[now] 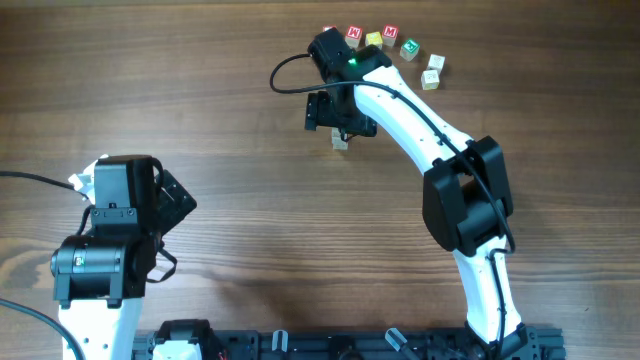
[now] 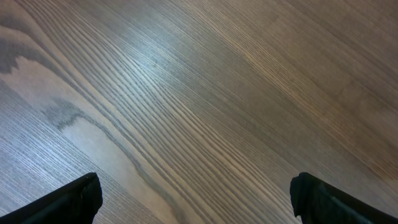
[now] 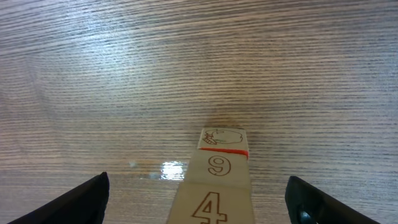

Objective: Form a tower

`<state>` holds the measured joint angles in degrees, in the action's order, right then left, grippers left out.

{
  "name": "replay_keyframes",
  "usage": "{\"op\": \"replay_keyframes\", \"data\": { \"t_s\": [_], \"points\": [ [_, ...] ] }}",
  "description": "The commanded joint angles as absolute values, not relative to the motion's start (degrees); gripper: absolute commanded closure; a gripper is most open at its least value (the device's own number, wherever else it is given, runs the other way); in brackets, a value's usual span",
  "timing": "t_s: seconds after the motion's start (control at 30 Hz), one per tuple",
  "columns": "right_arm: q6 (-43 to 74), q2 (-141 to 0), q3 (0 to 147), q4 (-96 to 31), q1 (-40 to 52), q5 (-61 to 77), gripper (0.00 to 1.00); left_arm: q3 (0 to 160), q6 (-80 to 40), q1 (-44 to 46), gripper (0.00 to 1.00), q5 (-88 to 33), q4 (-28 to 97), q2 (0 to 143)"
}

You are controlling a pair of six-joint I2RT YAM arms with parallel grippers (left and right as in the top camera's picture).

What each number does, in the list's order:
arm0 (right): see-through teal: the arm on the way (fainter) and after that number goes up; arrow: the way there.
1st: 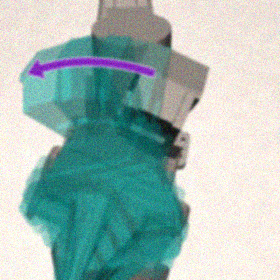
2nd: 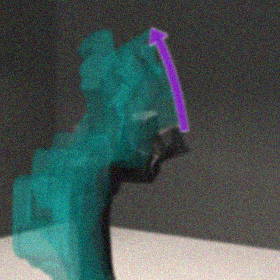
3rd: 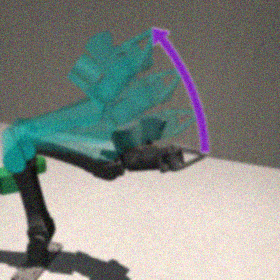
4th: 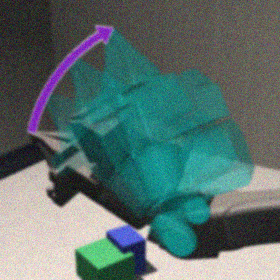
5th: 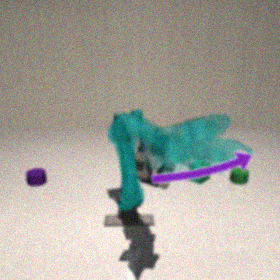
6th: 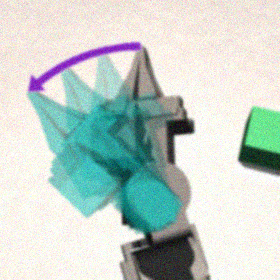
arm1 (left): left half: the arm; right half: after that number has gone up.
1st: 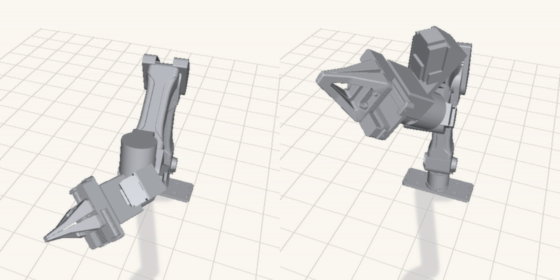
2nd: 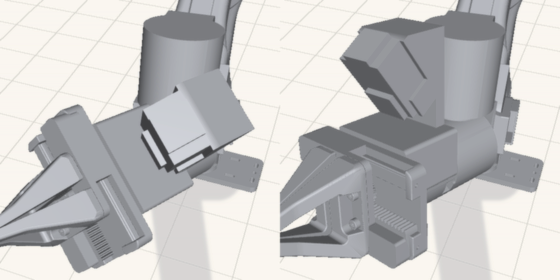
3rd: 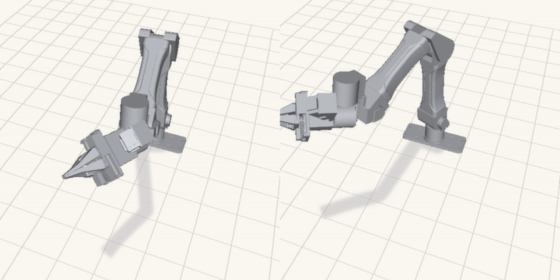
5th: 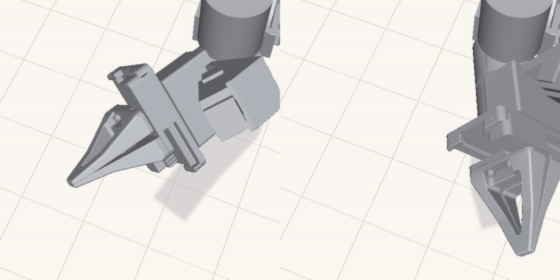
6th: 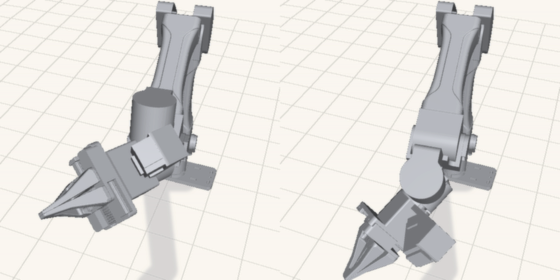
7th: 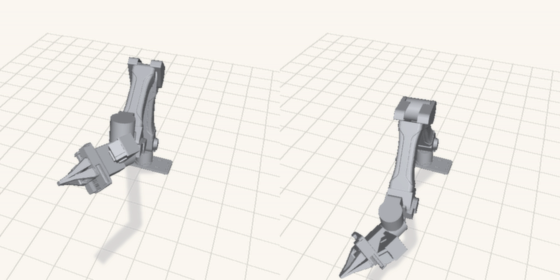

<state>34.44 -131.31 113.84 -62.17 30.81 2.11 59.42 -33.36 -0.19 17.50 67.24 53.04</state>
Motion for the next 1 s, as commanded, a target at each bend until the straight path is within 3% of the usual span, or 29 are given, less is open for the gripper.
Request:
{"op": "replay_keyframes", "data": {
  "t_s": [0.0,0.07,0.47,0.97],
  "points": [
    [34.5,-132.7,115.1,-62.2,30.8,1.4,0.09,59.4,-33.9,-0.6,0.0,17.4,67.2,53.0],
    [34.5,-134.1,115.1,-62.2,30.8,1.4,0.09,59.4,-33.9,-0.6,0.0,17.4,67.2,53.0],
    [34.5,-136.2,115.1,-61.7,30.3,1.6,0.41,59.4,-33.9,-0.6,0.0,17.4,67.2,53.0],
    [32.3,-136.2,115.1,-61.7,30.3,1.6,0.63,59.4,-33.9,-0.6,0.0,17.4,67.2,53.0]
  ]
}}
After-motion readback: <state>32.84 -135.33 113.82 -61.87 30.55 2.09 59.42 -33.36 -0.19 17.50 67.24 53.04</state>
